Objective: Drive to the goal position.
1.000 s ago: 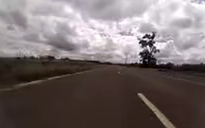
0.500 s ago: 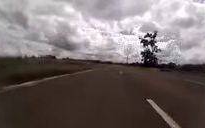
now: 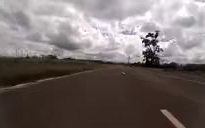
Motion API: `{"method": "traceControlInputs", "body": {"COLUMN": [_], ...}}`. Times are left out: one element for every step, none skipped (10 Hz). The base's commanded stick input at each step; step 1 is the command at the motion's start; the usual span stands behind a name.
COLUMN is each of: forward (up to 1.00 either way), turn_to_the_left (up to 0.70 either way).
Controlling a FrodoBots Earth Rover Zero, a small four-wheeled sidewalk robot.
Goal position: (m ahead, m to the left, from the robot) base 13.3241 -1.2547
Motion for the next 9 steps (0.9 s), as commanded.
{"method": "traceControlInputs", "body": {"forward": [1.0, 1.0, 1.0, 1.0, 1.0, 1.0, 1.0, 1.0, 1.0], "turn_to_the_left": [0.0, 0.0, 0.0, 0.0, 0.0, 0.0, 0.0, 0.0, 0.0]}}
